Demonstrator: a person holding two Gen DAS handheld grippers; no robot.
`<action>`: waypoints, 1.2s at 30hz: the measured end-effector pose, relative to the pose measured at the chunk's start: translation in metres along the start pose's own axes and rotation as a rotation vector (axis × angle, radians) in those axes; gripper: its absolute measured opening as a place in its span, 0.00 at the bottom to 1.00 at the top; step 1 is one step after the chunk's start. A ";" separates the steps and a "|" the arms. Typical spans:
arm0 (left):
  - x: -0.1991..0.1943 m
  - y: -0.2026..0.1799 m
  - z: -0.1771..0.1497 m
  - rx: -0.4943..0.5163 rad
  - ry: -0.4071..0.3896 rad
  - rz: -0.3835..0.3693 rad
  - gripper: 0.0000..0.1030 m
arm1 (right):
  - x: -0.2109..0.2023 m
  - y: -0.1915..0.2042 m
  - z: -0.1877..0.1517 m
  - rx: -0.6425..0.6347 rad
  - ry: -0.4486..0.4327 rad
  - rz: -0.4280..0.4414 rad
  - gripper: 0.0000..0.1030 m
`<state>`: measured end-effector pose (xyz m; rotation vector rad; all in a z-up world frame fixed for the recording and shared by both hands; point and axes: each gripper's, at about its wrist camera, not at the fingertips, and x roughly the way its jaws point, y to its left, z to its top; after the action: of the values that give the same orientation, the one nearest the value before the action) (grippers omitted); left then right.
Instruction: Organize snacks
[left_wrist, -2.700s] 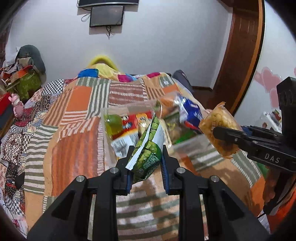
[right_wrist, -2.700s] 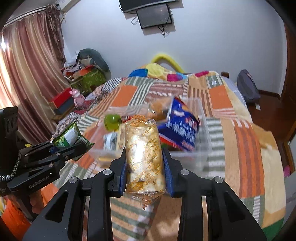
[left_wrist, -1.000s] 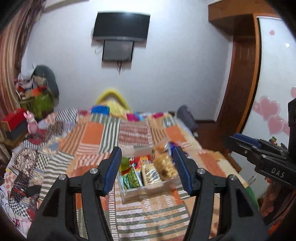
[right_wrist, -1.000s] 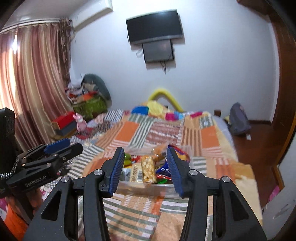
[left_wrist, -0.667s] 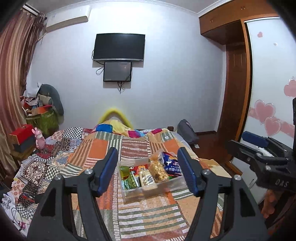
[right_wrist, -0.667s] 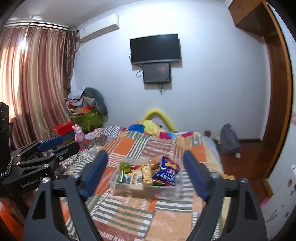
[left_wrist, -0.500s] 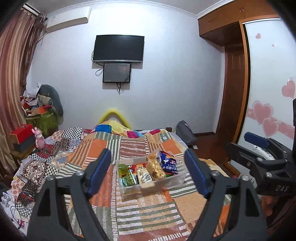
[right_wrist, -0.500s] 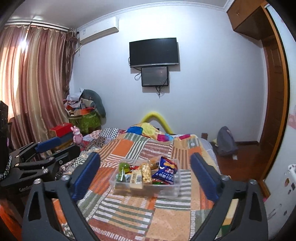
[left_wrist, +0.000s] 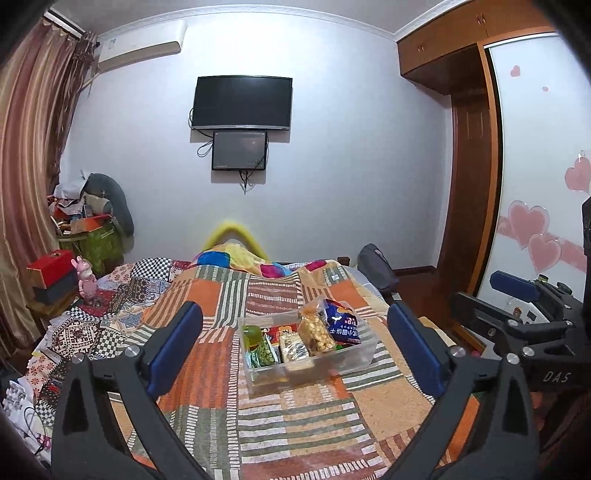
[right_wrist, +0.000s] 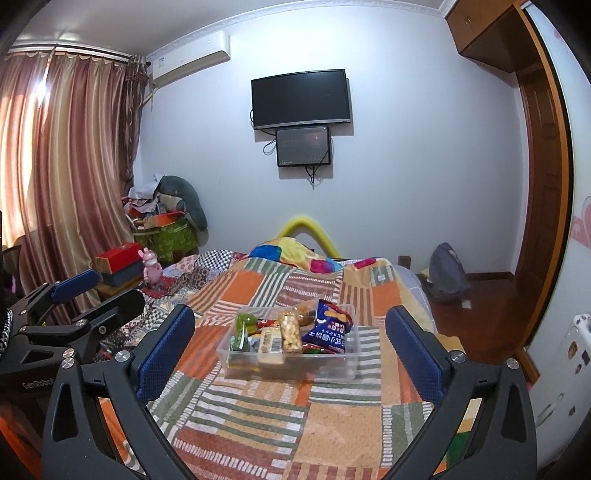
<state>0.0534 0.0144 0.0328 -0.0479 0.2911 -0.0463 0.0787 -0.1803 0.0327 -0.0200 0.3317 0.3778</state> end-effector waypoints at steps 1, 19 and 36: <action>0.000 0.000 -0.001 -0.002 0.000 0.000 0.99 | 0.000 0.000 0.000 0.000 0.000 -0.001 1.00; -0.003 0.001 -0.002 -0.004 -0.003 0.004 0.99 | -0.005 -0.002 -0.001 0.002 -0.005 -0.002 1.00; -0.003 -0.001 -0.001 -0.001 -0.013 -0.001 1.00 | -0.008 -0.002 0.001 0.004 -0.011 -0.001 1.00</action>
<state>0.0500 0.0139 0.0325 -0.0497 0.2784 -0.0464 0.0721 -0.1847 0.0360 -0.0142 0.3217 0.3764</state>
